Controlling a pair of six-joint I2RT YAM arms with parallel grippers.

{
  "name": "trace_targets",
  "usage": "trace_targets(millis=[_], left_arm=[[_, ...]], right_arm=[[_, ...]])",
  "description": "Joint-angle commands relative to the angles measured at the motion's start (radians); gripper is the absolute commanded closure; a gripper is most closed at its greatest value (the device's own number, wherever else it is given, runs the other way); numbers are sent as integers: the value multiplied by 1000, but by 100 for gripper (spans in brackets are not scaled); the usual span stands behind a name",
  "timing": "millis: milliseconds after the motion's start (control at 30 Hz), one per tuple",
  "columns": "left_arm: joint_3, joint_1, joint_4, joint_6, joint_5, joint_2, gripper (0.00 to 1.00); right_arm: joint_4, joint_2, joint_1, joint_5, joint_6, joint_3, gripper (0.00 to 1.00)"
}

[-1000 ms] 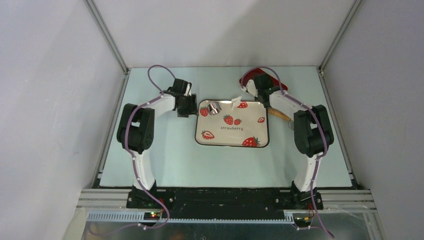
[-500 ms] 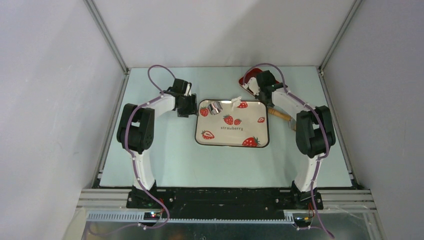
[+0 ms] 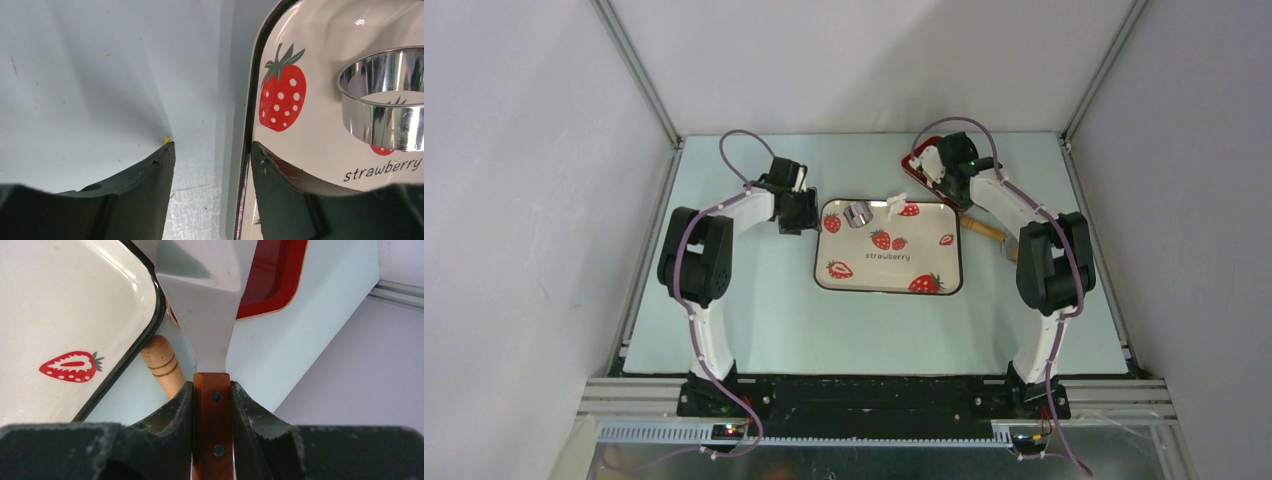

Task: Roll out the dumpling wrappers from the dough
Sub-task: Place the dumpling wrapper on the plate, then place the spatula at the center of the board.

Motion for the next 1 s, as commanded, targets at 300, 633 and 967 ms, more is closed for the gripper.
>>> trace_targets(millis=[300,633,967], left_arm=[[-15,20,-39,26,-28,-4,37],[-14,19,-40,27,-29,-6,37],[5,62,-41,49,-5,-43,4]], right_arm=[[80,-38,-29,94,31,92,100],[-122,4,-87,-51,178,264,100],[-6,-373,9,-231,146,-194,100]])
